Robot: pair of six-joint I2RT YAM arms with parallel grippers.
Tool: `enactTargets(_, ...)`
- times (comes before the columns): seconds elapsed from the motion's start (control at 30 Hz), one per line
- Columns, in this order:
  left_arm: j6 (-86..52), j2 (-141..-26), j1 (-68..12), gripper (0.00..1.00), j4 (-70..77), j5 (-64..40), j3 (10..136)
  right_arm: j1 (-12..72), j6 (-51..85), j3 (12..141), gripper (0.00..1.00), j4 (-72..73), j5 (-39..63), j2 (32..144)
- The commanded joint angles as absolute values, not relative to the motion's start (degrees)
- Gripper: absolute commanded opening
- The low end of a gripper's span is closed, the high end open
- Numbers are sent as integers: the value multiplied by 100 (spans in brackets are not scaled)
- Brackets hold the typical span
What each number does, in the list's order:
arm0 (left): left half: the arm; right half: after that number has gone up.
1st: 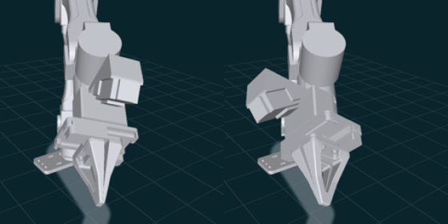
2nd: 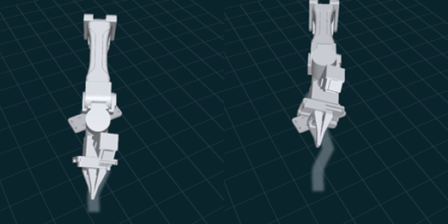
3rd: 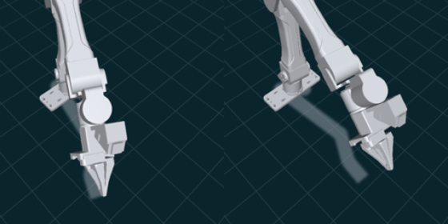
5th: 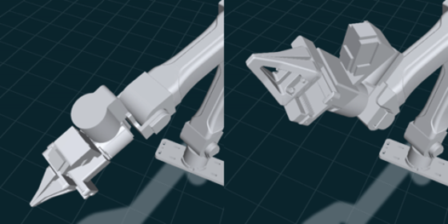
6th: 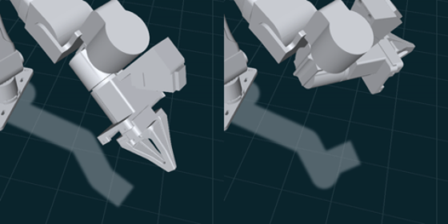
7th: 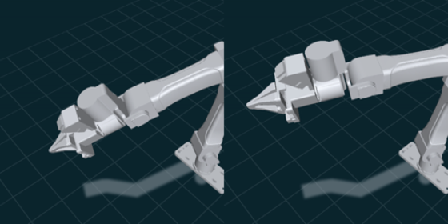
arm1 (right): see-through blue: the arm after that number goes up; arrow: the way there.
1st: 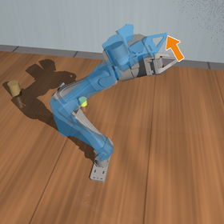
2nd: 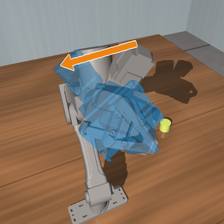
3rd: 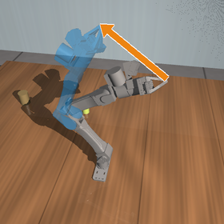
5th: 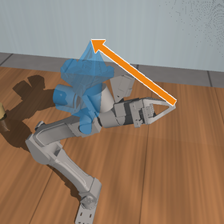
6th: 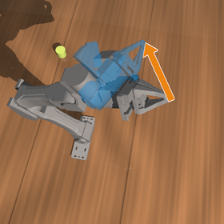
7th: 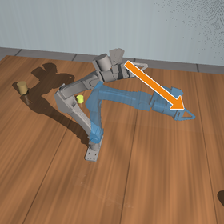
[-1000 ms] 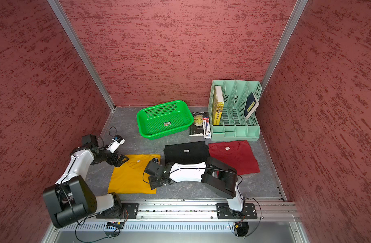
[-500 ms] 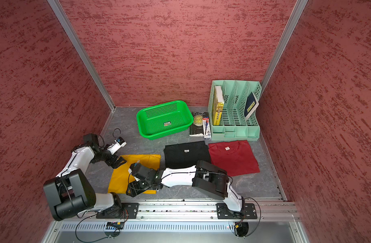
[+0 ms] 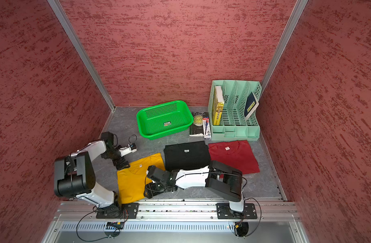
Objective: Put the folded t-shirts into the basket
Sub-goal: Pick up the T-shirt from the center of the board.
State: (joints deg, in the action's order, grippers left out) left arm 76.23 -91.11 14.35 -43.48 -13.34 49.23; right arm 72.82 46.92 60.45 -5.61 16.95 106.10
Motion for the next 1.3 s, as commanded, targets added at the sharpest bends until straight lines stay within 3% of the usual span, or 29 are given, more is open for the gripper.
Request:
enactTargets(0.0,7766,-9221,1351,98,-4500,-1132,4944,7248,4524,5925,69,-1399,1235,10332)
enactTargets(0.33,8082,-9022,1640,85,-6158,-1541,5316,7186,3609,7530,76,-3120,-426,10055)
enactTargets(0.43,8133,-8821,1782,85,-6459,-1622,5398,7074,3418,7791,79,-3235,-991,10109)
enactTargets(0.8,7614,-9101,1446,85,-4954,-1002,4583,6400,3775,8446,77,-2936,-635,10795)
enactTargets(0.93,7551,-9231,1429,67,-4738,-810,4603,6222,3824,8548,77,-2877,-456,10955)
enactTargets(1.13,7581,-9071,1350,11,-4974,-873,4643,5914,3881,8800,78,-2836,68,11215)
enactTargets(1.2,7608,-8813,1261,1,-5113,-951,4625,5788,4025,8995,78,-2993,269,11343)
enactTargets(1.27,7683,-8466,1139,0,-5197,-1019,4527,5670,4262,9272,78,-3268,457,11502)
